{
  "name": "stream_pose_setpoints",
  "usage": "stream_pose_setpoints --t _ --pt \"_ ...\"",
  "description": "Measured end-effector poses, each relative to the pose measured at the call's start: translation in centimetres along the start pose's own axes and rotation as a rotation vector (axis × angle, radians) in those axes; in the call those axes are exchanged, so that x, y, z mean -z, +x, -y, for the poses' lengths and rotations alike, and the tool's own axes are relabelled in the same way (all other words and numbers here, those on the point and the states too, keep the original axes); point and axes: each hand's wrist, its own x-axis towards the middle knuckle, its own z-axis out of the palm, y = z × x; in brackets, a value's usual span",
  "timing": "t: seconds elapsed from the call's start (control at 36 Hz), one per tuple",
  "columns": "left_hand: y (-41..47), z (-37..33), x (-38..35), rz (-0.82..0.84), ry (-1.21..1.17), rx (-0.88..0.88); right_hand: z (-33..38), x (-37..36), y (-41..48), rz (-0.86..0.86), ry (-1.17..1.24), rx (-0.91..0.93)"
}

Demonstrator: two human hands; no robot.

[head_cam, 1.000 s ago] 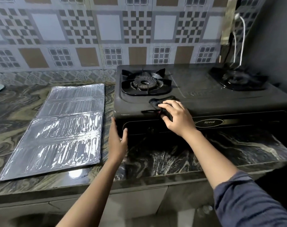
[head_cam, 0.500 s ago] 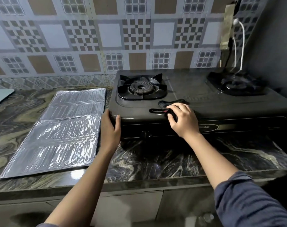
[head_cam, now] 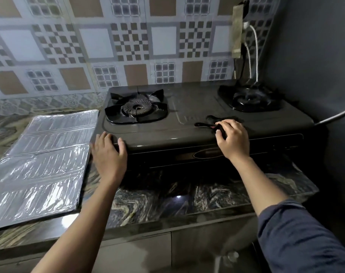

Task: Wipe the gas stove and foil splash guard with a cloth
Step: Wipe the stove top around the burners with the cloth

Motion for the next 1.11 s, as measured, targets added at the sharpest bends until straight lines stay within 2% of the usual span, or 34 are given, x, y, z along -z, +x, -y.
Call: stream_pose_setpoints --t 0.17,0.28,0.5,0.58,0.67,0.86,1.0,1.11 --pt "-0.1 -0.8 -0.3 -0.018 -0.014 0.066 -4.1 1.6 1.2 -0.010 -0.025 -0.078" --pt "-0.3 -1.2 -0.6 -0.037 -0.027 0.105 -6.4 2.2 1.7 -0.090 -0.024 -0.145" --pt "-0.4 -1.6 -0.8 -0.059 -0.041 0.130 -6.3 1.2 1.8 -0.292 0.066 -0.483" --pt "-0.3 -0.7 -0.4 -0.056 -0.030 0.089 -5.2 0.4 0.9 -0.372 0.090 -0.496" --pt "-0.1 0.4 0.0 -0.052 -0.040 0.065 -3.5 -0.6 -0.4 -0.386 0.064 -0.422" --pt "0.8 3.7 2.5 0.021 -0.120 0.008 4.8 -3.4 -1.5 -0.225 -0.001 -0.159" --pt "2.3 6.6 3.6 0.134 -0.173 -0.145 13.1 -5.3 -1.2 0.050 0.033 0.008" --pt "3.6 8.7 4.6 0.235 -0.272 -0.209 19.5 -7.6 -1.7 0.225 0.040 0.060"
